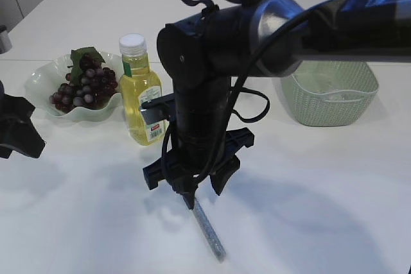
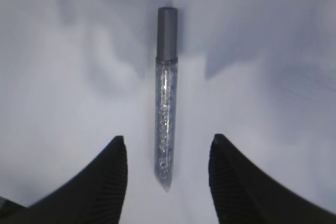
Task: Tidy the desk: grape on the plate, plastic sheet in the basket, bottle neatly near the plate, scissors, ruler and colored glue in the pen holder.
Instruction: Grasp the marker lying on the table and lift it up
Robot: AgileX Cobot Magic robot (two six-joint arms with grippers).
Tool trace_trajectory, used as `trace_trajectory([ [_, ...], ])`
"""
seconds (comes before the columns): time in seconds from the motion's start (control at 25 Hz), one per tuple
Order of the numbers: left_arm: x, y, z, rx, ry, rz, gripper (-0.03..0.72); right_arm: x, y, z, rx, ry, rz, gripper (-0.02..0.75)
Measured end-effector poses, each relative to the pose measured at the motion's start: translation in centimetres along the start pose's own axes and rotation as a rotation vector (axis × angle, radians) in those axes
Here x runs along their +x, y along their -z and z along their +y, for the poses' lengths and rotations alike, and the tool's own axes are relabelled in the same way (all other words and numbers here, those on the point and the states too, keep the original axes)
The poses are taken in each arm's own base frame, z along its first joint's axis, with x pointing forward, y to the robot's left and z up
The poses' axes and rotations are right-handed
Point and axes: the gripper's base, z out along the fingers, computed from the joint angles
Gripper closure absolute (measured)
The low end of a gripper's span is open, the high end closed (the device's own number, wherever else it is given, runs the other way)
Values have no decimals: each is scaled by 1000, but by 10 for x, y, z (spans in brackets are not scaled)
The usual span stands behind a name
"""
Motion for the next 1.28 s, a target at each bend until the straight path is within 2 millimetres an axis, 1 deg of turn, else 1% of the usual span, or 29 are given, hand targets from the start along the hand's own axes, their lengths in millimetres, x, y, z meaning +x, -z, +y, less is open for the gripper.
trace_trajectory([
  [0.2, -1, 0, 0, 4, 4, -9, 309, -7, -26, 1, 5, -3, 14, 333],
  [0.32, -1, 0, 0, 4, 4, -11, 309, -9, -37, 1, 9, -4, 29, 333],
  [0.44, -1, 0, 0, 4, 4, -11, 309, -11, -44, 1, 10, -7, 31, 333],
  [0.8, -1, 0, -1, 6, 5, -11, 309, -16, -45, 2, -2, -12, -25, 333],
  [0.96, -1, 0, -1, 6, 5, -11, 309, -18, -51, 1, 3, -11, -26, 333],
  [1.12, -1, 0, -1, 6, 5, -11, 309, -19, -53, 1, 4, -11, -31, 335],
  [1.28, -1, 0, -1, 6, 5, -11, 309, -19, -53, 1, 8, -9, -34, 373],
])
